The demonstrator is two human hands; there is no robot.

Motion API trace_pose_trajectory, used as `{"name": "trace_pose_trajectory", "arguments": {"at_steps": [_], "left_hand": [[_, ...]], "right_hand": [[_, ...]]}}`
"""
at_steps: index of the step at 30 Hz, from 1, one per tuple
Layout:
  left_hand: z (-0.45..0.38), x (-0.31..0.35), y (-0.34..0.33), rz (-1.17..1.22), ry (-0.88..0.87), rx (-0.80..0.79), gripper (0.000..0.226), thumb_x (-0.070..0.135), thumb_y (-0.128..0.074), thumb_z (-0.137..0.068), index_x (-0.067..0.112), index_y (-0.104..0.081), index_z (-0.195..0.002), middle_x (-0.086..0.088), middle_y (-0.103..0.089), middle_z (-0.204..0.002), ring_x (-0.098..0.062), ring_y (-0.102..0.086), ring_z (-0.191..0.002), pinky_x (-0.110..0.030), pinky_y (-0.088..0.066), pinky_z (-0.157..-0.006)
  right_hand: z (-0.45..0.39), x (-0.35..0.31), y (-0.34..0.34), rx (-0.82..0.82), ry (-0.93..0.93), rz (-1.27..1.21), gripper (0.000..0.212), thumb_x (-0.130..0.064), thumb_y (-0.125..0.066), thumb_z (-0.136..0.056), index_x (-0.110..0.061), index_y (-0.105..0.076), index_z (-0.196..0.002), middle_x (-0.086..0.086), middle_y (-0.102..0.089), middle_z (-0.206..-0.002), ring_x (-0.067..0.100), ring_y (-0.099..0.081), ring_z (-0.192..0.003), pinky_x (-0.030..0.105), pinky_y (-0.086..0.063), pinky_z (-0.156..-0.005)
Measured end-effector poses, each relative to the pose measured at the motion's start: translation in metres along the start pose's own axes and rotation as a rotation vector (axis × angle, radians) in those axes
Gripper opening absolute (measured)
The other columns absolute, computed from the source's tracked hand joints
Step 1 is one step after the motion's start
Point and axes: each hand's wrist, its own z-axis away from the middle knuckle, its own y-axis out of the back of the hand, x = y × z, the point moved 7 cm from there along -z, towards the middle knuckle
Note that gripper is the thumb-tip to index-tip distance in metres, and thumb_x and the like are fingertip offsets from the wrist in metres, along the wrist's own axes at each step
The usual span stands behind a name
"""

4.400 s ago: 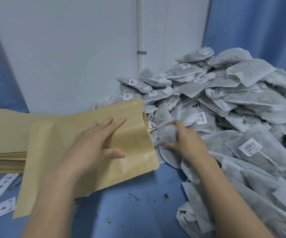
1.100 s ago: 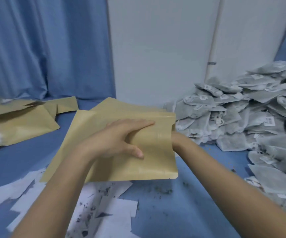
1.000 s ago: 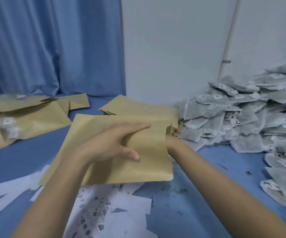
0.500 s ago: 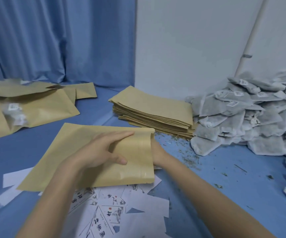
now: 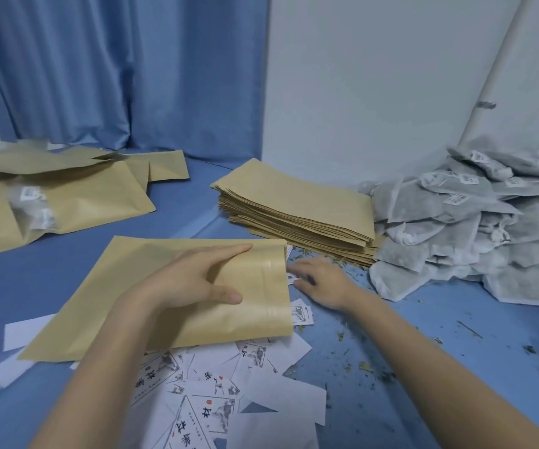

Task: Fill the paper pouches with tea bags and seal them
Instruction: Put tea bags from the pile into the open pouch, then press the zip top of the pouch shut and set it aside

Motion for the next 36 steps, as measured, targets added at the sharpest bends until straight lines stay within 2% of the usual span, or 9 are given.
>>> {"name": "trace_pose_trajectory", "arguments": {"at_steps": [9, 12, 16, 21, 25, 27, 29, 31, 36], "left_hand": [[-0.002, -0.004, 0.002, 0.07, 0.0, 0.019, 0.076, 0.032, -0.08, -0.072, 0.057, -0.037, -0.129, 0.038, -0.038, -0.127, 0.009, -0.034, -0.119, -0.015, -0.025, -0.095], [-0.002, -0.001, 0.005, 0.092, -0.039, 0.009, 0.072, 0.027, -0.08, -0.073, 0.063, -0.039, -0.12, 0.046, -0.043, -0.121, 0.02, -0.038, -0.113, -0.003, -0.028, -0.09], [0.0, 0.01, 0.009, 0.172, -0.092, -0.024, 0.071, 0.02, -0.08, -0.073, 0.052, -0.047, -0.127, 0.042, -0.05, -0.119, 0.019, -0.044, -0.111, 0.003, -0.032, -0.081], [0.003, 0.037, 0.014, 0.245, -0.158, -0.068, 0.067, 0.032, -0.078, -0.068, 0.055, -0.05, -0.124, 0.035, -0.055, -0.121, 0.015, -0.048, -0.112, 0.0, -0.035, -0.083], [0.0, 0.061, 0.015, 0.293, -0.22, -0.125, 0.069, 0.026, -0.082, -0.069, 0.05, -0.049, -0.125, 0.031, -0.053, -0.128, 0.011, -0.046, -0.12, -0.005, -0.035, -0.094], [0.0, 0.071, 0.018, 0.323, -0.229, -0.109, 0.073, 0.026, -0.082, -0.069, 0.049, -0.046, -0.129, 0.031, -0.05, -0.131, 0.01, -0.043, -0.123, -0.011, -0.035, -0.101], [0.001, 0.082, 0.027, 0.333, -0.244, 0.024, 0.077, 0.033, -0.08, -0.068, 0.051, -0.041, -0.133, 0.034, -0.044, -0.135, 0.013, -0.037, -0.126, -0.018, -0.032, -0.108], [0.008, 0.098, 0.038, 0.322, -0.287, 0.172, 0.079, 0.042, -0.078, -0.068, 0.052, -0.038, -0.135, 0.037, -0.039, -0.137, 0.014, -0.033, -0.129, -0.023, -0.027, -0.112], [0.029, 0.151, 0.034, 0.26, -0.496, 0.191, 0.089, 0.05, -0.078, -0.059, 0.048, -0.037, -0.138, 0.033, -0.035, -0.143, 0.013, -0.026, -0.134, -0.003, -0.023, -0.103]], "right_hand": [[0.027, 0.025, 0.042, 0.104, -0.167, -0.107, 0.004, -0.024, -0.068, -0.08, -0.026, -0.07, -0.077, -0.008, -0.066, -0.074, 0.019, -0.058, -0.077, 0.026, -0.041, -0.06], [0.05, 0.008, 0.065, 0.29, -0.029, -0.247, 0.01, -0.023, -0.073, -0.079, -0.033, -0.073, -0.076, -0.018, -0.069, -0.074, 0.009, -0.062, -0.074, 0.021, -0.047, -0.069], [0.056, -0.042, 0.07, 0.35, 0.268, -0.153, 0.018, -0.001, -0.074, -0.074, -0.016, -0.077, -0.084, -0.005, -0.074, -0.087, 0.009, -0.068, -0.085, 0.021, -0.051, -0.077], [0.049, -0.101, 0.071, 0.296, 0.399, 0.173, 0.021, 0.014, -0.07, -0.042, -0.002, -0.057, -0.046, 0.005, -0.05, -0.043, 0.017, -0.051, -0.04, 0.016, -0.039, -0.038], [0.039, -0.096, 0.071, 0.074, 0.189, 0.106, 0.015, 0.0, -0.058, -0.084, -0.015, -0.056, -0.086, -0.012, -0.028, -0.065, 0.009, -0.037, -0.062, 0.015, -0.027, -0.053], [0.044, -0.095, 0.08, -0.02, 0.172, 0.073, 0.03, -0.006, -0.06, -0.086, -0.005, -0.054, -0.115, -0.009, -0.04, -0.077, 0.011, -0.048, -0.08, 0.017, -0.034, -0.066], [0.049, -0.098, 0.095, -0.064, 0.181, 0.082, 0.04, -0.011, -0.056, -0.091, -0.001, -0.046, -0.128, 0.008, -0.052, -0.115, 0.023, -0.046, -0.116, 0.021, -0.029, -0.09], [0.052, -0.1, 0.114, -0.039, 0.182, 0.105, 0.048, -0.017, -0.049, -0.095, -0.007, -0.035, -0.139, 0.012, -0.036, -0.144, 0.027, -0.033, -0.132, 0.033, -0.025, -0.107], [0.066, -0.111, 0.178, 0.083, 0.22, 0.051, 0.03, -0.011, -0.048, -0.095, 0.003, -0.054, -0.12, 0.019, -0.056, -0.12, 0.03, -0.052, -0.111, 0.035, -0.038, -0.094]]}}
